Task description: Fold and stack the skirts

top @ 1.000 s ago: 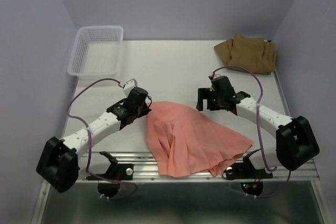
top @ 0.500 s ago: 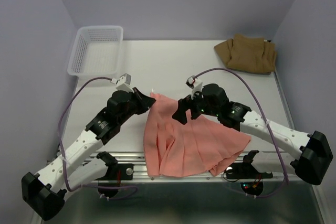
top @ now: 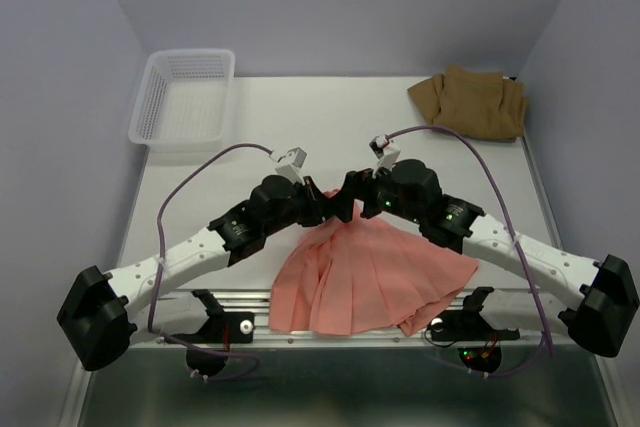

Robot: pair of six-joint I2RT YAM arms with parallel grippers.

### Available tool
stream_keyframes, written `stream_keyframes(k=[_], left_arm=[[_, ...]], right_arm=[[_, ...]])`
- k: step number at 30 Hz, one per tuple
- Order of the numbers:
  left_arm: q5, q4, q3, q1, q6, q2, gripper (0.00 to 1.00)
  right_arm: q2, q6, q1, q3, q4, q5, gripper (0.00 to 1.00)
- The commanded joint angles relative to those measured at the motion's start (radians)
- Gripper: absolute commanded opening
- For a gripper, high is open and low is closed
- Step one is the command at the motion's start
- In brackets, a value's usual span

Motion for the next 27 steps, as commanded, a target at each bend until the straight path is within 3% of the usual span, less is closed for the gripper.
stream_keyframes(k=[1, 6, 9, 15, 19, 22, 27], left_arm=[[-0.024, 0.111, 0.010, -0.034, -0.035, 0.026, 0.00], [-0.023, 0.171, -0.010, -0.097, -0.064, 0.095, 0.00], [-0.017, 0.220, 0.011, -0.162, -0.073, 0.215, 0.00], [0.084, 0.235, 0.264, -0.307, -0.003, 0.517, 0.00], [0.190, 0.231, 0.425, -0.359, 0.040, 0.730, 0.00], [0.201, 0.212, 0.447, -0.367, 0.075, 0.743, 0.00], [0.203, 0.186, 0.436, -0.377, 0.131, 0.721, 0.00]], right_arm=[[-0.022, 0.146, 0.011, 0.041, -0.162, 0.180, 1.00], [-0.106, 0.307, 0.011, 0.019, -0.340, 0.447, 1.00], [-0.189, 0.366, 0.011, -0.009, -0.448, 0.609, 1.00], [-0.272, 0.398, -0.087, -0.017, -0.616, 0.731, 1.00], [-0.266, 0.317, -0.304, -0.043, -0.603, 0.607, 1.00], [-0.170, 0.115, -0.379, -0.026, -0.550, 0.470, 1.00], [-0.031, -0.168, -0.379, 0.035, -0.442, 0.007, 1.00]])
